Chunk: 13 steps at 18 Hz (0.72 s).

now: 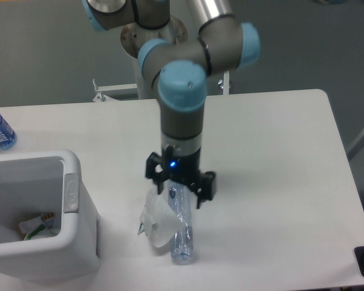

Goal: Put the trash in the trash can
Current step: 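Lower the gripper onto the plastic bag and close on it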

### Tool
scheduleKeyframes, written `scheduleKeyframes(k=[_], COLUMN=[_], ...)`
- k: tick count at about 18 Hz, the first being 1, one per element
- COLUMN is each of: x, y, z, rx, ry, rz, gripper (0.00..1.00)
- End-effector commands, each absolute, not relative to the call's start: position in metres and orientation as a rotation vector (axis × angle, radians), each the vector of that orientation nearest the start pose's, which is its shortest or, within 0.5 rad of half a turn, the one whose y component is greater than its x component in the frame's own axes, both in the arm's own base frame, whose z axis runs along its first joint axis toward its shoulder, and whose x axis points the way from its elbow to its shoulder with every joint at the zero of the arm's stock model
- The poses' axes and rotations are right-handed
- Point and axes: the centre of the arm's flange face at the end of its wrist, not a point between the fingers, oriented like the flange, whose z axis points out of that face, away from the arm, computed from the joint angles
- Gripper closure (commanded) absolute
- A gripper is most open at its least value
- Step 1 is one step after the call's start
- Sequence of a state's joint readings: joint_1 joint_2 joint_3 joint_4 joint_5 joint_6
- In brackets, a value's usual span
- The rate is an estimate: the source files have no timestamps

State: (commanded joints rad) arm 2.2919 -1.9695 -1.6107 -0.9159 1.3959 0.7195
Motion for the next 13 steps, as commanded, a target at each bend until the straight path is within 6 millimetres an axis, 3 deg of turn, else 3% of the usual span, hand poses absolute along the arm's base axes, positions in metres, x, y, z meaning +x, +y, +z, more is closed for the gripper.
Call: scheduleKeyframes(k=[9,13], x=[-0.295,-0.293], y=[0.595,0.597], z=[0.258,0.249], rx=[-2.898,-2.908], ry=[0.033,0.014], rz=[-0.039,-0.057], gripper=[0.0,0.0])
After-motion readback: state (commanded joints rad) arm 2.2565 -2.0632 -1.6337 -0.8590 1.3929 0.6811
